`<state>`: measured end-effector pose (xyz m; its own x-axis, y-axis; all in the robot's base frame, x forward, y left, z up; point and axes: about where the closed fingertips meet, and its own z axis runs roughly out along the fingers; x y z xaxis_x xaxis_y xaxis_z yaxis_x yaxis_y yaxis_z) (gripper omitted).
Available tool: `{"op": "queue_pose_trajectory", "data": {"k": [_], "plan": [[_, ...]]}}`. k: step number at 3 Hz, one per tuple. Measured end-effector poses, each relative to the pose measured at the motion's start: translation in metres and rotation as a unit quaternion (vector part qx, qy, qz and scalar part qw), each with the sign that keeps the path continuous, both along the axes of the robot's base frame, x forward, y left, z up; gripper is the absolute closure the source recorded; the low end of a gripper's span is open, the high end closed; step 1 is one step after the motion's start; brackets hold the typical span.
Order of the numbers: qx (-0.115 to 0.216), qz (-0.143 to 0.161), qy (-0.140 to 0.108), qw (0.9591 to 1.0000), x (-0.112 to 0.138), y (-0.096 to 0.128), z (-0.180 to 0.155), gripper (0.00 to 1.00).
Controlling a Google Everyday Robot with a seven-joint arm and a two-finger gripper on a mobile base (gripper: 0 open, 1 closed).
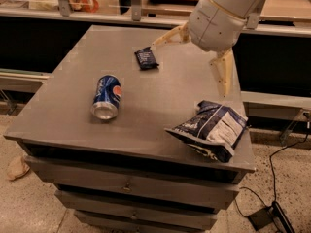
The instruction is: Place pepsi can upright
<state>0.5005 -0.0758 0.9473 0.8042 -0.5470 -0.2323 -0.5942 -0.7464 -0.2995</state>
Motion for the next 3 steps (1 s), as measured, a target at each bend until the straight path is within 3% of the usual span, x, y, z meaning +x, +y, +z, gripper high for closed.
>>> {"op": "queue_pose_trajectory", "data": {"k": [1,2,3], "plan": [[0.019,0.025,-0.027,0.9991,-0.006,0.015,0.012,0.00],[0.035,0.132,-0.070,0.9881,-0.015,0.043,0.023,0.00],[0.040,0.247,-0.107,0.9623,-0.031,0.083,0.025,0.00]]}}
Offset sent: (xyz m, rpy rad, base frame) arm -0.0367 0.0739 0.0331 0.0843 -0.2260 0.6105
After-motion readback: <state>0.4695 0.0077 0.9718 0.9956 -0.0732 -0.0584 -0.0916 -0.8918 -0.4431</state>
